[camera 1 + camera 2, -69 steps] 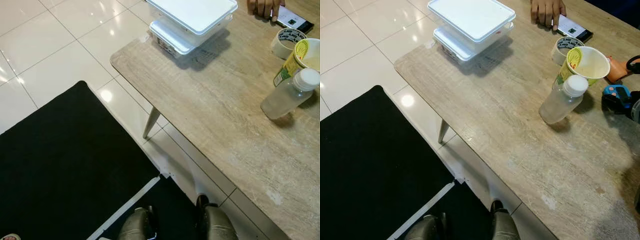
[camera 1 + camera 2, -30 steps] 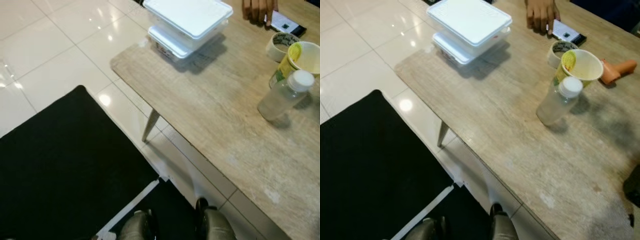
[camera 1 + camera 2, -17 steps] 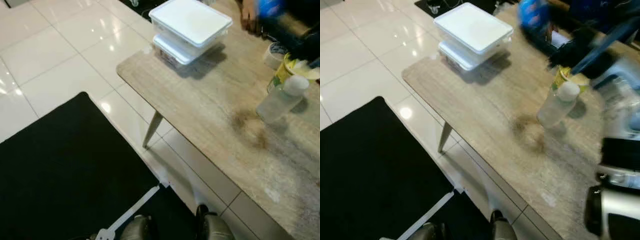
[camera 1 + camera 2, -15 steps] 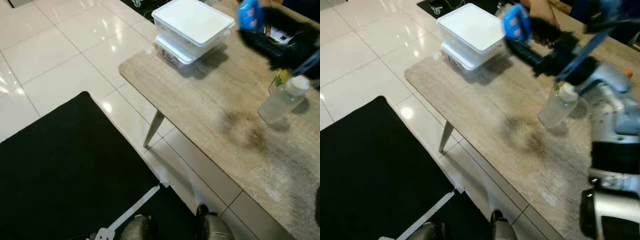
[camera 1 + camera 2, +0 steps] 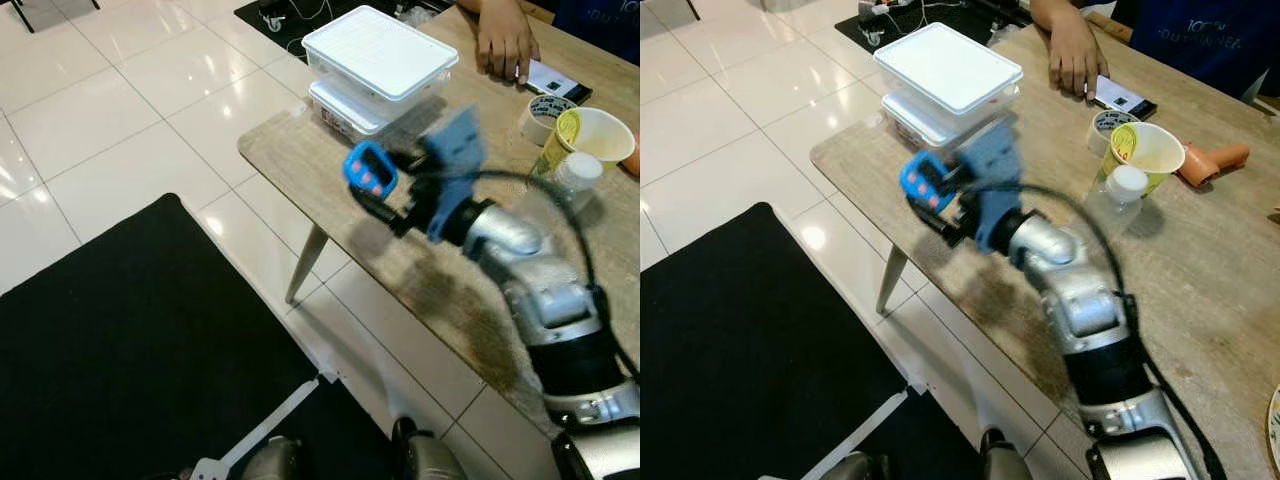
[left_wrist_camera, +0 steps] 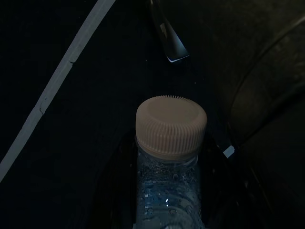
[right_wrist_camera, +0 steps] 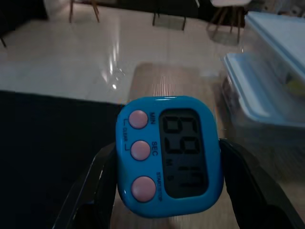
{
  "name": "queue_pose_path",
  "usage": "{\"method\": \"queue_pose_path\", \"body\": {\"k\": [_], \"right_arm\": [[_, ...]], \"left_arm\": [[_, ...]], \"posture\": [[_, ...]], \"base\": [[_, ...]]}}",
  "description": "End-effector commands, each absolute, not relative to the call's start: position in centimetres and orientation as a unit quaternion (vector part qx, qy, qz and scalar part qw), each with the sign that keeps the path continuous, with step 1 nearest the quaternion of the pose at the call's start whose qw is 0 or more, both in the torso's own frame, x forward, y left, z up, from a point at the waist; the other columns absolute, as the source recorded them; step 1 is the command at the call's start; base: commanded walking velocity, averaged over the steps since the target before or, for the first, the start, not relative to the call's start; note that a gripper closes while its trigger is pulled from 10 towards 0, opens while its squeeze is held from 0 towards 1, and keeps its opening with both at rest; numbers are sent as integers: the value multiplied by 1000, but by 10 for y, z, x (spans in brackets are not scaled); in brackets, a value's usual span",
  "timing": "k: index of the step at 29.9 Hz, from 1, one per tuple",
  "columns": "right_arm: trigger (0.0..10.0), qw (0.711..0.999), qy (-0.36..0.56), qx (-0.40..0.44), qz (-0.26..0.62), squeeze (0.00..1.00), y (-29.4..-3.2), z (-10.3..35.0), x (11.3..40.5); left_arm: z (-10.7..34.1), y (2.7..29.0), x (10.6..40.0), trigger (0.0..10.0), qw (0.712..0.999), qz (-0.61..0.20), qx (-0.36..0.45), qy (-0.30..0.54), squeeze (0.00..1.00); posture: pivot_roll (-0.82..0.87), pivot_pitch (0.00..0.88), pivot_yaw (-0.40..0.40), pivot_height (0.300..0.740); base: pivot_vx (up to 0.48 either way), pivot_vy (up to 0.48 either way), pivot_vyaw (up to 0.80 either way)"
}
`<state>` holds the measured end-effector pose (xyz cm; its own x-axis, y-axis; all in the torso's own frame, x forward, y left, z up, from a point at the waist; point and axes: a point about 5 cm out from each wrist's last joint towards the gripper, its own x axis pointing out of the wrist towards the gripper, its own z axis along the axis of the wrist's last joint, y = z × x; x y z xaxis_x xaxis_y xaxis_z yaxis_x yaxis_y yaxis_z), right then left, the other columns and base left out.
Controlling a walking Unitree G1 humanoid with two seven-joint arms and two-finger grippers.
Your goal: Restocking fridge
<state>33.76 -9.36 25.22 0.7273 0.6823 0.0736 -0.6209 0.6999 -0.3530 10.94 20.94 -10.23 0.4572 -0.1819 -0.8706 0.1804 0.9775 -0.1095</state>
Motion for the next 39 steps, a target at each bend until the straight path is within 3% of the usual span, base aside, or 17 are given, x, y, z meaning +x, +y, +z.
{"method": "queue_pose_path", "body": {"k": [1, 3, 7, 9, 13, 17, 26, 39], "right_arm": [[10000, 904, -107, -157, 383, 0, -81, 250, 328], [10000, 880, -90, -158, 438, 0, -66, 243, 314], [10000, 874, -66, -154, 456, 0, -53, 238, 307], [10000, 874, -60, -161, 455, 0, -50, 236, 306], [10000, 900, -23, -189, 393, 0, -44, 217, 316], [10000, 915, 3, -249, 319, 0, -51, 207, 326], [10000, 931, 65, -260, 249, 0, -67, 197, 337], [10000, 929, 101, -275, 229, 0, -72, 190, 339]], "left_arm": [[-107, 198, 99, 10000, 845, -119, -18, 520, 0], [-107, 197, 98, 10000, 845, -120, -19, 521, 0], [-108, 196, 96, 10000, 843, -120, -18, 524, 0], [-108, 196, 96, 10000, 843, -120, -18, 524, 0], [-108, 195, 96, 10000, 843, -121, -20, 523, 0], [-108, 194, 96, 10000, 843, -123, -21, 523, 0], [-108, 194, 94, 10000, 843, -121, -21, 523, 0], [-109, 191, 93, 10000, 843, -122, -25, 524, 0]], "posture": [[-48, 269, 13, 740], [-52, 269, 13, 740], [-60, 275, 12, 740], [-60, 275, 12, 740], [-58, 279, 10, 740], [-58, 280, 9, 740], [-56, 282, 3, 740], [-58, 277, -8, 740]], "base": [[0, 0, 0], [0, 0, 0], [0, 0, 0], [0, 0, 0], [0, 0, 0], [0, 0, 0], [0, 0, 0], [0, 0, 0]]}}
